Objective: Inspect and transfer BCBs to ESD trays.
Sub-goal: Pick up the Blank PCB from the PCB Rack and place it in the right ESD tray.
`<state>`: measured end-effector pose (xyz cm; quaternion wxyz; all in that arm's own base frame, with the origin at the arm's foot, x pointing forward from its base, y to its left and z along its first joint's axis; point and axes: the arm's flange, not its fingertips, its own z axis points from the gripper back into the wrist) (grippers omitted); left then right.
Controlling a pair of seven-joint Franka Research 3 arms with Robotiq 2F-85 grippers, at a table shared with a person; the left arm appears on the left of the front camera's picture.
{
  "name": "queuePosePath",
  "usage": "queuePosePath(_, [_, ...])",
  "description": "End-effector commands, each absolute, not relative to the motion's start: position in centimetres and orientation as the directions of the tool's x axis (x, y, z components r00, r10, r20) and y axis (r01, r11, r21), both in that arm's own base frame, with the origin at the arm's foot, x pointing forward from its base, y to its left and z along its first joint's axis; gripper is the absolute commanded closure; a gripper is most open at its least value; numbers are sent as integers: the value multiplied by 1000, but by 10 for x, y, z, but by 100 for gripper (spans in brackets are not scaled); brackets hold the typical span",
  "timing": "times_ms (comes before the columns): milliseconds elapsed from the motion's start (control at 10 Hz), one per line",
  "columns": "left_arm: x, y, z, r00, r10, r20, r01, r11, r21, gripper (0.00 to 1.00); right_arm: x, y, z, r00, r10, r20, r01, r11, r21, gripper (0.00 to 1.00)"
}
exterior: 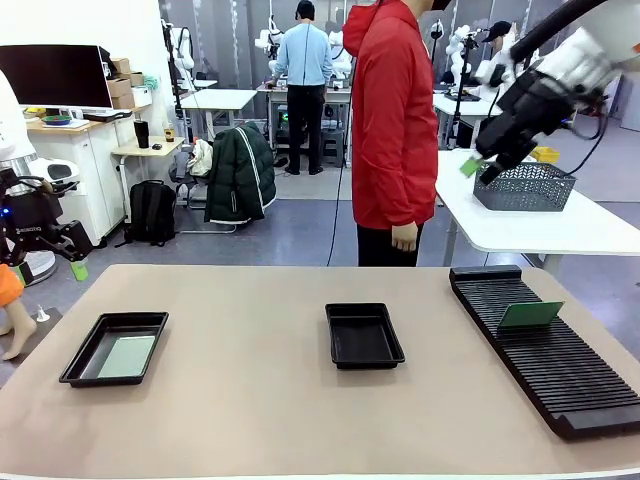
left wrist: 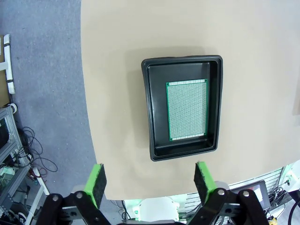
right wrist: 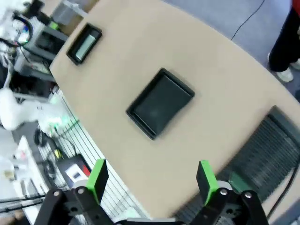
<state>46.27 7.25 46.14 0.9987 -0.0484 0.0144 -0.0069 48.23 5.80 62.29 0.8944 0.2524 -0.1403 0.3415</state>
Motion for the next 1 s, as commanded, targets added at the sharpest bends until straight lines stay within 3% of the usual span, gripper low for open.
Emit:
queuePosePath(0, [463,74,459,1000,-20,-20,18,995,-100,0,495,31,637,569,697,436,-820,524,231,0])
queuePosePath(400, [463,74,459,1000,-20,-20,18,995,-100,0,488,-19,672,228,922,312,-973,229,34,0])
queuePosePath(500, [463,74,459,1000,-20,-20,18,995,-100,0,482,-22,676,167,962,215,-985,172,-5,0])
queuePosePath(900, [463,74,459,1000,-20,-20,18,995,-100,0,457,-43,685,-38,997,62,-997,-33,-73,0])
